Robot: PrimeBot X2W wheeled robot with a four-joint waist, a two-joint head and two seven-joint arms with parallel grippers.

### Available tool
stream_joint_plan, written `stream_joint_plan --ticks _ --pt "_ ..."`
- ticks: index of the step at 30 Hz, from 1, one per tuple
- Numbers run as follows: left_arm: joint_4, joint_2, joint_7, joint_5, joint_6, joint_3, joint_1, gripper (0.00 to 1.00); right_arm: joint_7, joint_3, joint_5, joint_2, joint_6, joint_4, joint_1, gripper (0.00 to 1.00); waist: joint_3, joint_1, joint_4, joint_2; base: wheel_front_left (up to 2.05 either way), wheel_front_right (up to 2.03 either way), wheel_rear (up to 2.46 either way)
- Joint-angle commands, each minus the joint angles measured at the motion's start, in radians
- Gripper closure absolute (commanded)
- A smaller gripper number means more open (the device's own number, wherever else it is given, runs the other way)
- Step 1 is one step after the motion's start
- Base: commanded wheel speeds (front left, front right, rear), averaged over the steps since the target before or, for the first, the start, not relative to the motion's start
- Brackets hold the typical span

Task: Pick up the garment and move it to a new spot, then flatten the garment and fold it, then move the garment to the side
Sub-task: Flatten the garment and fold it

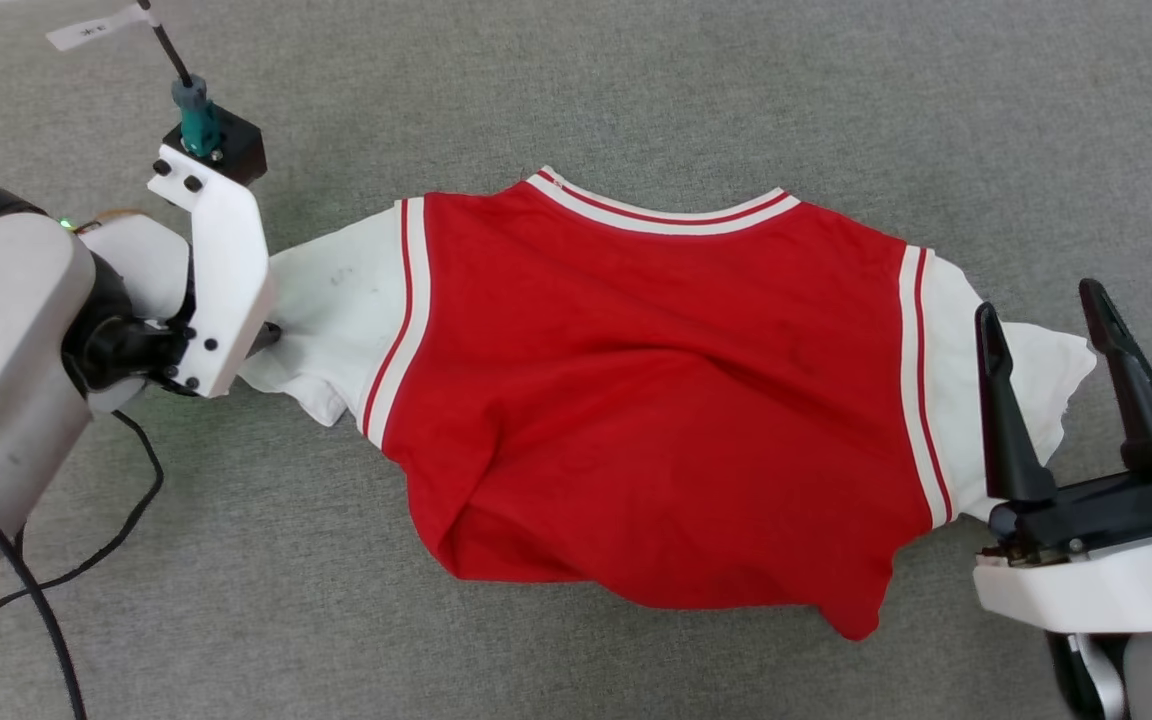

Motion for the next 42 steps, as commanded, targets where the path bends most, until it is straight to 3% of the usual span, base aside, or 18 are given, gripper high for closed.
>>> stream_joint_plan --ticks 1,9,14,20,27,34,38,42 --pt "0.019 -0.017 -0.013 -0.011 0.0 -0.016 0.029 1.0 -0.002 -0.003 -0.013 -0.009 -0.001 0.0 -0.017 0.0 -0.006 -0.0001 0.004 0.0 0.0 0.0 0.0" --pt "0.054 -0.03 -0.137 -0.054 0.0 -0.026 0.022 1.0 -0.002 -0.063 -0.061 -0.099 -0.001 -0.006 -0.078 0.0 -0.081 -0.0001 0.025 0.0 0.0 0.0 0.0" --pt "0.008 0.009 -0.23 -0.095 0.0 -0.022 0.036 1.0 0.004 -0.079 -0.065 -0.208 -0.001 0.047 -0.103 0.0 -0.151 -0.0001 0.045 0.0 0.0 0.0 0.0" --pt "-0.108 0.081 -0.303 -0.113 0.0 -0.037 0.068 1.0 0.109 -0.036 0.012 -0.385 -0.001 0.118 -0.173 0.0 -0.199 -0.0001 0.084 0.0 0.0 0.0 0.0" --pt "-0.216 0.103 -0.335 -0.098 0.005 -0.056 0.088 1.0 0.409 0.101 0.193 -0.586 -0.001 0.16 -0.276 0.0 -0.201 -0.0001 0.131 0.0 0.0 0.0 0.0" --pt "-0.267 0.089 -0.349 -0.074 0.016 -0.057 0.064 1.0 0.842 0.342 0.521 -0.791 -0.001 0.206 -0.384 0.0 -0.166 -0.0001 0.151 0.0 0.0 0.0 0.0" --pt "-0.283 0.088 -0.349 -0.067 0.02 -0.052 0.048 1.0 1.017 0.404 0.681 -0.832 -0.001 0.239 -0.443 0.0 -0.132 -0.0001 0.158 0.0 0.0 0.0 0.0" --pt "-0.292 0.089 -0.349 -0.062 0.021 -0.048 0.034 1.0 1.127 0.426 0.797 -0.806 -0.001 0.304 -0.501 0.0 -0.093 -0.0001 0.164 0.0 0.0 0.0 0.0"
